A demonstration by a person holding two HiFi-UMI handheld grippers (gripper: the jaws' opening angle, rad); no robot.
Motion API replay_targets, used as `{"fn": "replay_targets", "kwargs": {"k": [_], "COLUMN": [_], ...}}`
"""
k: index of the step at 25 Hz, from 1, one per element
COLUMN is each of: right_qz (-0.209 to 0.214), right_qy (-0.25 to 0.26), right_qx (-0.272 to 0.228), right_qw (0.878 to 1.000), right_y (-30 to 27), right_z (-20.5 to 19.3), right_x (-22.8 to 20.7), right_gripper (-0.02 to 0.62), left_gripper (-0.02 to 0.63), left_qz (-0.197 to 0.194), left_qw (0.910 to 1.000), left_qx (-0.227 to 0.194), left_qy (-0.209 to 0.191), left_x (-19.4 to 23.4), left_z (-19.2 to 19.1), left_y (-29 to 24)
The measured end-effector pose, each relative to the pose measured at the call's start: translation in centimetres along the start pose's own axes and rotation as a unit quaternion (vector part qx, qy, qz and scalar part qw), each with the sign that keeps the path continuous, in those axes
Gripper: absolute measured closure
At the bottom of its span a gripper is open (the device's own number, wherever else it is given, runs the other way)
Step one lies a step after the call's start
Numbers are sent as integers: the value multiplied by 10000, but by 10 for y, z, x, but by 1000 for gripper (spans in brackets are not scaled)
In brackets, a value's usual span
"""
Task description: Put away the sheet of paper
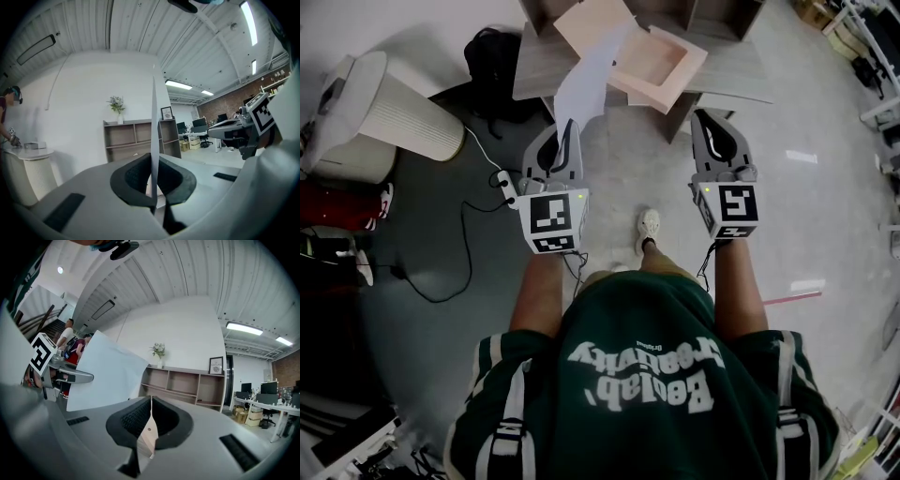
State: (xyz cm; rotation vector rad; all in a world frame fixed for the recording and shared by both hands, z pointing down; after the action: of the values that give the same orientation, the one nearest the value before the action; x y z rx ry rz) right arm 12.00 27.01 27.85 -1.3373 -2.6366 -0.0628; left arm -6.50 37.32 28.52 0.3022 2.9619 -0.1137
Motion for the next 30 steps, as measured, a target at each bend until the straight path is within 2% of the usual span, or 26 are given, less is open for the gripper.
{"fn": "replay_targets", "kwargs": {"k": [14,20,30], "right_qz": [435,558,607], "right_qy": [-41,-7,11], "right_qx": [-46,-139,-267], "right_qw": [9990,9983,9978], "right_y": [-106,-129,-127], "right_z": [-13,-18,-16], "right_x": [-102,-132,-148], "right_gripper": [560,560,560], "left_gripper": [588,588,588], "left_qz": [250,423,365], "left_qw": [9995,9989,9988], "left_qx": [178,206,186], "left_qy": [-86,-74,-257], "left_x": [-22,-30,-50], "left_z": [15,15,23], "left_y": [-138,-168,-185]}}
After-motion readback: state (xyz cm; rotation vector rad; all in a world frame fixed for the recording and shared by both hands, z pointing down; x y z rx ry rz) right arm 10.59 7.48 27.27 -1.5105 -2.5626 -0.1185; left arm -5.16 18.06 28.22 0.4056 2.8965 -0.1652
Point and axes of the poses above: the fingertips, and each gripper's own axes: y backward along the fingers, x to its left, z out of its top, the point moved 2 cm from there along y, backward along the fingers, and after that the axes turned 4 degrees about z, right-handed, at the moved point
